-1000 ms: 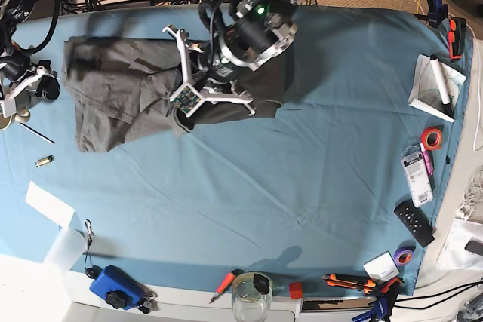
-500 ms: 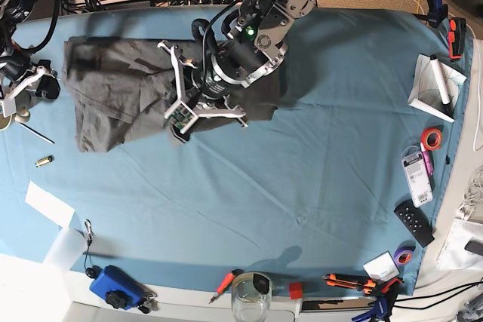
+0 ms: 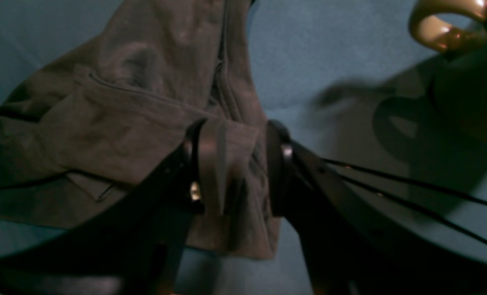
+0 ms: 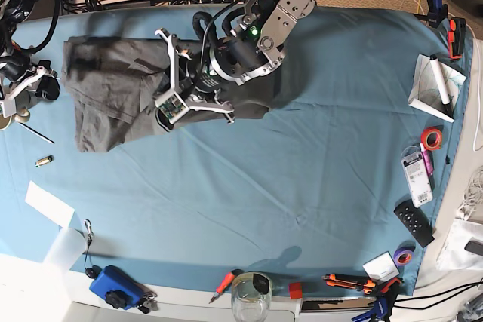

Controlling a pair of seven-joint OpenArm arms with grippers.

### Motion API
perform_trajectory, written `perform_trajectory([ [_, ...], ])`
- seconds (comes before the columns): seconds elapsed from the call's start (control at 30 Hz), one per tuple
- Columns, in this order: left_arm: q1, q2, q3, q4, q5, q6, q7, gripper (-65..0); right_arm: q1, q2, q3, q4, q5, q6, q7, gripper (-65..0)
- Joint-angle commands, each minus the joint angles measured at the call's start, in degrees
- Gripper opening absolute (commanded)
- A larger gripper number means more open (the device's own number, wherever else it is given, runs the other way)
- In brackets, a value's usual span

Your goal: Fold the T-shirt properly

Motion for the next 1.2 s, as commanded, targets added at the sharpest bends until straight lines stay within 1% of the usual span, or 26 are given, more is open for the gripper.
perform_trajectory([
  [0.0, 0.0, 1.7, 0.6, 0.9, -0.4, 0.0, -2.7, -49.5, 0.5, 1.5, 0.5, 0.9, 1.0, 0.3, 1.4, -47.5],
  [0.03, 0.0, 1.7, 0.6, 0.9, 0.0, 0.0, -3.5, -43.3, 0.5, 1.5, 0.5, 0.9, 1.0, 0.3, 1.4, -47.5],
  [0.07, 0.0, 1.7, 0.6, 0.9, 0.4, 0.0, -4.2, -38.4, 0.5, 1.5, 0.5, 0.9, 1.0, 0.3, 1.4, -47.5],
  [0.1, 0.0, 1.7, 0.6, 0.9, 0.8, 0.0, -4.8, -34.9, 0.5, 1.5, 0.5, 0.9, 1.0, 0.3, 1.4, -47.5],
  [0.13, 0.0, 1.7, 0.6, 0.9, 1.5, 0.0, -5.4, -32.9, 0.5, 1.5, 0.5, 0.9, 1.0, 0.3, 1.4, -47.5],
  [0.3, -0.3, 1.7, 0.6, 0.9, 6.0, 0.0, -5.7, -32.6, 0.5, 1.5, 0.5, 0.9, 1.0, 0.3, 1.6, -47.5],
  [0.37, -0.7, 1.7, 0.6, 1.0, 8.6, 0.3, -4.8, -32.6, 0.5, 1.5, 0.5, 0.9, 1.0, 0.3, 1.7, -47.5],
  [0.4, -1.0, 1.7, 0.6, 1.2, 10.0, 0.9, -3.2, -33.0, 0.5, 1.5, 0.5, 0.9, 1.0, 0.3, 1.8, -47.5],
  [0.43, -1.4, 1.7, 0.6, 1.6, 11.6, 2.5, -0.7, -33.6, 0.5, 1.5, 0.5, 0.9, 1.0, 0.3, 2.1, -47.5],
  [0.5, -2.3, 1.7, 0.5, 2.5, 16.0, 6.7, 4.7, -36.4, 0.5, 1.5, 0.5, 0.9, 1.0, 0.3, 2.6, -47.5],
  [0.57, -2.7, 1.7, 0.1, 3.2, 20.4, 10.1, 8.0, -41.9, 0.5, 1.5, 0.5, 0.9, 1.0, 0.3, 3.0, -47.5],
  [0.6, -2.6, 1.7, -0.4, 3.2, 21.4, 10.8, 8.1, -45.0, 0.7, 1.5, 0.5, 0.9, 1.0, 0.3, 3.1, -47.5],
  [0.7, -2.7, 1.4, -2.9, 3.2, 21.5, 10.8, 8.0, -52.2, 0.6, 1.5, 0.5, 0.9, 1.0, 0.3, 3.2, -47.5],
  [0.83, -2.7, -1.1, -9.3, 3.2, 22.9, 10.6, 7.8, -57.9, 0.6, 1.5, 0.5, 0.9, 1.0, 0.3, 3.6, -47.5],
  [0.9, -2.7, -3.0, -13.4, 3.2, 22.3, 10.6, 7.4, -59.2, 0.7, 1.5, 0.5, 0.9, 1.0, 0.3, 3.9, -47.5],
  [0.97, -2.7, -4.9, -17.8, 3.2, 20.0, 10.6, 7.3, -59.3, 0.7, 1.5, 0.5, 0.9, 1.0, 0.3, 4.5, -47.5],
  [1.03, -2.7, -6.9, -22.1, 3.2, 16.0, 10.5, 7.8, -59.3, 0.7, 1.5, 0.5, 0.9, 1.0, 0.3, 5.0, -47.5],
  [1.17, -2.6, -10.4, -28.1, 3.2, 7.3, 6.8, 9.7, -59.3, 2.2, 1.5, 0.5, 0.9, 0.9, 0.3, 4.7, -47.5],
])
